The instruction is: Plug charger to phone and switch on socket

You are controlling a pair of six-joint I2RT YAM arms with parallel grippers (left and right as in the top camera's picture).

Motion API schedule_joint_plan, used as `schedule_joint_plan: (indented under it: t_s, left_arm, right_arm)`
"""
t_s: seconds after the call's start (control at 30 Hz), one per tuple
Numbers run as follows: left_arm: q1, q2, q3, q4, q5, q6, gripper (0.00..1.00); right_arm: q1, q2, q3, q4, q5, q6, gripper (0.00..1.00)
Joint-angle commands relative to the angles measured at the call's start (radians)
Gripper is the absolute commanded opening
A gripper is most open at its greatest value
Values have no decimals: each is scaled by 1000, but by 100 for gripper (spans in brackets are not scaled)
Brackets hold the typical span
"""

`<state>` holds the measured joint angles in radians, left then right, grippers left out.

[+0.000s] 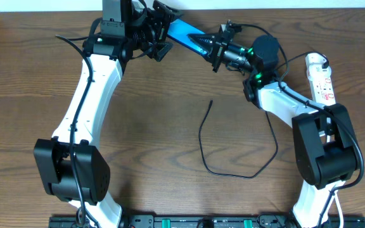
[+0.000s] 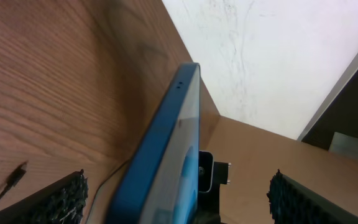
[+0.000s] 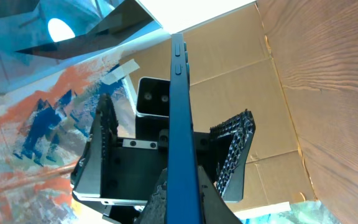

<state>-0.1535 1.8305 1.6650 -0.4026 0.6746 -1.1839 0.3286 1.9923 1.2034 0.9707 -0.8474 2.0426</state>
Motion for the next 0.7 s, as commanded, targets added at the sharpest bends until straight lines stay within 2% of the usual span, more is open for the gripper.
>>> schedule_joint_plan:
  t_s: [0.0, 0.43, 0.53, 0.67]
  left_arm:
    - [0, -12, 7, 1, -13, 30, 92]
    - [0, -12, 7, 2, -13, 58, 90]
    - [0, -12, 7, 2, -37, 58, 72]
    - [0, -12, 7, 2, -39, 58, 70]
  right_arm:
    - [16, -5, 34, 21, 48, 9, 1]
    - [20, -5, 51, 51, 60, 9, 1]
    - [24, -5, 51, 51, 53, 9, 1]
    - [32, -5, 51, 51, 53, 9, 1]
